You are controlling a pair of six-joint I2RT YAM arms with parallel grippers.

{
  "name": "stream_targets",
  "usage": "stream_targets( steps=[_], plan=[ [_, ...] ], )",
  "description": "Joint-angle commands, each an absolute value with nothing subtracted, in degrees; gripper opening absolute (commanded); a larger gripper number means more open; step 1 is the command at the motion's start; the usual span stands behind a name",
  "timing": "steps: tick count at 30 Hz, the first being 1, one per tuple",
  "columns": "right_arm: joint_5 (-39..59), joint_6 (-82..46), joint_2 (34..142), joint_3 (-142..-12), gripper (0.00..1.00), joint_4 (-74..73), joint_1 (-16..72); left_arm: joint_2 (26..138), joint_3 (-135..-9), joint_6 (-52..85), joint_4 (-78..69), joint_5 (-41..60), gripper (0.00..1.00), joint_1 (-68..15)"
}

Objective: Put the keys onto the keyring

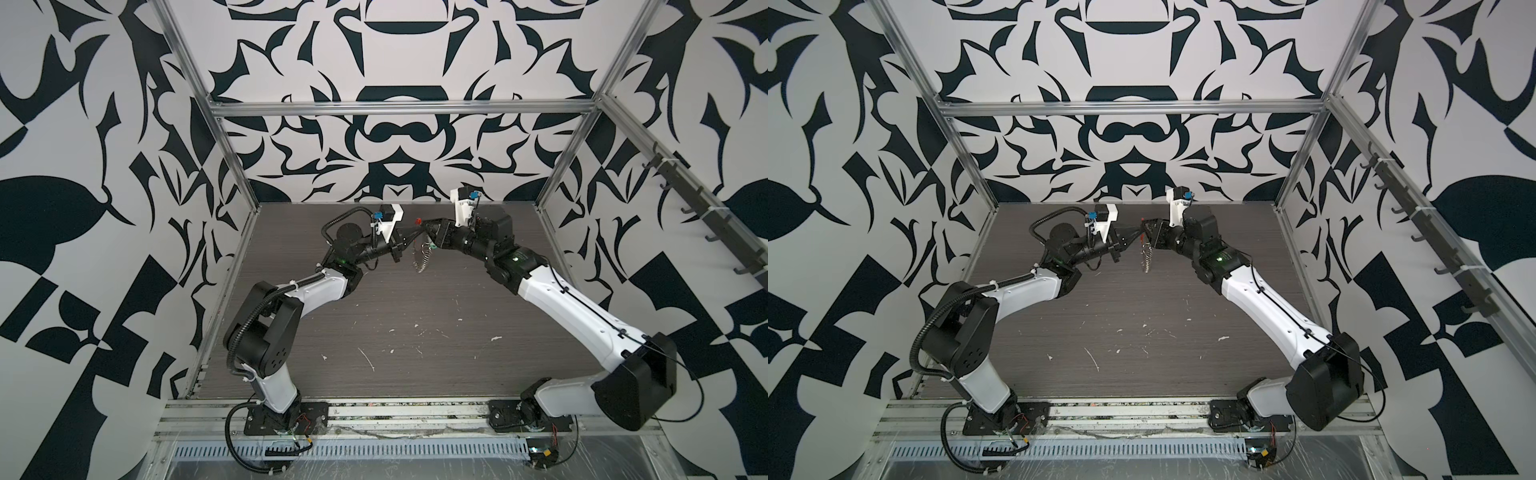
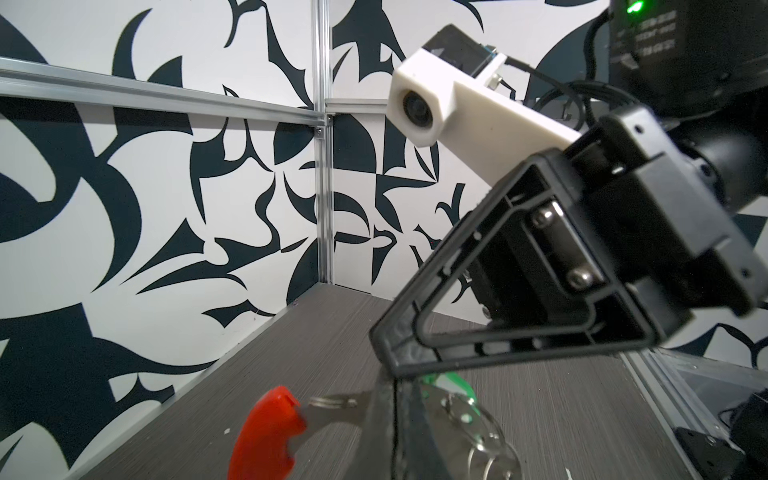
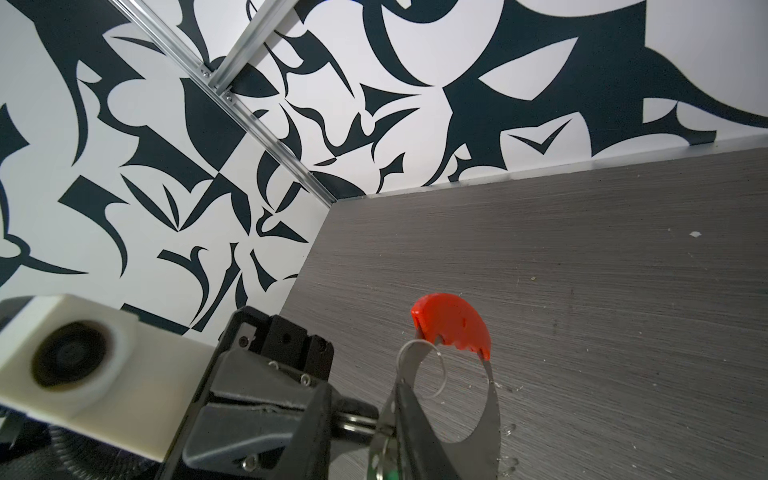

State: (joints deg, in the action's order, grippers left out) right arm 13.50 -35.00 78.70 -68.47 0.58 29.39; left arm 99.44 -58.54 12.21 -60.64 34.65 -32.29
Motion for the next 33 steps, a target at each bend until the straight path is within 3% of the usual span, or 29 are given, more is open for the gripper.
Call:
stream_targets(
  steps=[1,8,19,33],
  plan=[
    [12.3,-35.6,78.2,-67.5,0.28,-1.2,30.3,100.0,-58.5,14.8,-70.5,32.6,0.0,-33.4],
    [10.9,-31.7,76.7,-70.7,0.29,2.4,28.9,99.0,-56.8,13.1,-69.6,32.1,0.0,-33.4],
    [17.3,-25.4,76.4,-74.0,0.36,8.2,25.0,96.8,-56.5,11.9,-66.9,33.7,0.0,-33.1],
    [23.9,-28.8,75.6,-70.8,0.38,3.6,21.6,95.8,-57.2,14.6,-67.2,35.9,0.0,-32.1]
  ],
)
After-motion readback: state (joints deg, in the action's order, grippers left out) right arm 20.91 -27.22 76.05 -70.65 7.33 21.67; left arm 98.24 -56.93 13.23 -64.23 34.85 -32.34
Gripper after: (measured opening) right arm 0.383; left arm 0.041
